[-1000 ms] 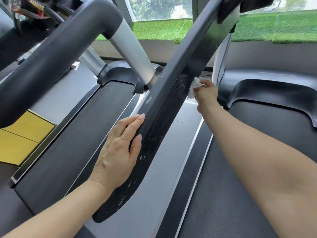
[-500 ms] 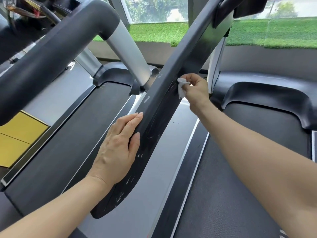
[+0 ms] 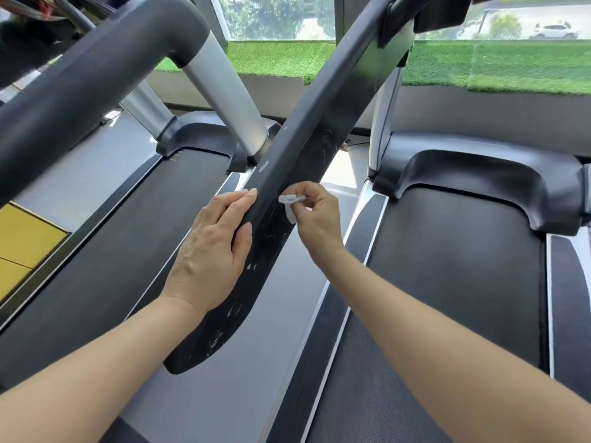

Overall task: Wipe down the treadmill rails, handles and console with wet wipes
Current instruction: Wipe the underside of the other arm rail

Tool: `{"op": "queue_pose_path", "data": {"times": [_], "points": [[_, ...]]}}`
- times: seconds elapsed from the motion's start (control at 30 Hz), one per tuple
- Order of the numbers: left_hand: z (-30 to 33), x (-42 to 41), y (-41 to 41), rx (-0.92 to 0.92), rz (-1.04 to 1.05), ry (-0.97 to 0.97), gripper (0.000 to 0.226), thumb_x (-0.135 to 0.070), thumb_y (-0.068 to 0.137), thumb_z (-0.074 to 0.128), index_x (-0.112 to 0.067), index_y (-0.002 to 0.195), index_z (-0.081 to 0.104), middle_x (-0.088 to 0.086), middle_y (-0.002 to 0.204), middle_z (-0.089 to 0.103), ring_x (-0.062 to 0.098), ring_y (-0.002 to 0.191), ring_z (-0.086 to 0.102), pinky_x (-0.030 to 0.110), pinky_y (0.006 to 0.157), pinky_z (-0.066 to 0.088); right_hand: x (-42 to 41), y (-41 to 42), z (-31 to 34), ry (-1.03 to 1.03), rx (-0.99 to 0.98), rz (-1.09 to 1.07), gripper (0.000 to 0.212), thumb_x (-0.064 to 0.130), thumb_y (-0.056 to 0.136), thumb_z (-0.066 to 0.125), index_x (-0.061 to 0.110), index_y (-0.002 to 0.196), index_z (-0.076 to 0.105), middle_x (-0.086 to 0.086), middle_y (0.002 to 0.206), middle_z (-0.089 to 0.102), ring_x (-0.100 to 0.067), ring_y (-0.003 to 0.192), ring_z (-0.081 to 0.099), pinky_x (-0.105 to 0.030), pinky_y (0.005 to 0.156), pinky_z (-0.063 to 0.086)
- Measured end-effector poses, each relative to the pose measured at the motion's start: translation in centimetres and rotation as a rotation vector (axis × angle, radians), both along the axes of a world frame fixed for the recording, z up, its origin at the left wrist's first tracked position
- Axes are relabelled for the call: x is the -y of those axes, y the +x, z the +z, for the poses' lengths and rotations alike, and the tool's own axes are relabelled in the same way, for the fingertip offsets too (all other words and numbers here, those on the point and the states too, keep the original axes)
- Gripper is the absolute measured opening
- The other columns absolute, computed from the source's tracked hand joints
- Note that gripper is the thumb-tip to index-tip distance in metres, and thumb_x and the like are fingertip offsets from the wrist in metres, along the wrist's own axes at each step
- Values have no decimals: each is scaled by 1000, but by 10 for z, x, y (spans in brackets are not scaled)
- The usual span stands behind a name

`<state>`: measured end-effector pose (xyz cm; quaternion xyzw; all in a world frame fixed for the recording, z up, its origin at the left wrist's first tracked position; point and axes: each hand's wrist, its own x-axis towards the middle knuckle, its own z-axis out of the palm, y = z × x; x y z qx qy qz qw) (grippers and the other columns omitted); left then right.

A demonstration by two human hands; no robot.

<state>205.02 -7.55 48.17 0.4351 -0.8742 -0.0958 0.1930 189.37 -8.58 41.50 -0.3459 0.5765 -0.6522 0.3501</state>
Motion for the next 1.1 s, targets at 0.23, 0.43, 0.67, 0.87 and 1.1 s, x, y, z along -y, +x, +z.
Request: {"op": "queue_pose_path", "data": {"times": [0.23, 0.43, 0.67, 0.87, 1.1], "points": [[1, -1, 0, 11, 6, 2, 44, -21, 97, 42, -18, 141, 43, -7, 137, 44, 12, 128, 40, 22, 105, 30, -42, 10, -11, 124, 86, 301, 30, -7, 86, 54, 18, 75, 68, 4, 78, 66, -5, 71, 57, -13, 64, 46], [1, -1, 0, 21, 22, 7, 43, -22, 98, 41, -20, 141, 43, -10, 136, 43, 7, 126, 38, 18, 105, 28, 8, -63, -18, 199, 240, -133, 31, -7, 82, 57, 18, 66, 64, 1, 72, 62, -15, 65, 53, -22, 56, 42], [-2, 1, 1, 13, 8, 8, 42, -24, 100, 40, -22, 142, 41, -13, 135, 42, 3, 126, 37, 22, 107, 29, 68, -95, -9, 228, 219, -210, 30, -3, 87, 57, 21, 69, 58, -2, 89, 60, -17, 83, 55, -17, 63, 45], [-2, 2, 2, 16, 7, 18, 44, -29, 99, 37, -24, 142, 40, -16, 135, 40, 0, 125, 36, 3, 103, 21, 68, -80, -13, 178, 177, -183, 29, 0, 86, 60, 19, 65, 55, 5, 72, 55, -14, 74, 52, -20, 66, 43], [-2, 2, 2, 2, -9, 13, 46, -29, 97, 36, -20, 141, 42, -12, 134, 42, 5, 124, 39, -1, 102, 18, 21, -28, -21, 183, 138, -67, 27, 0, 85, 60, 20, 67, 58, 2, 68, 57, -12, 65, 51, -22, 62, 41]]}}
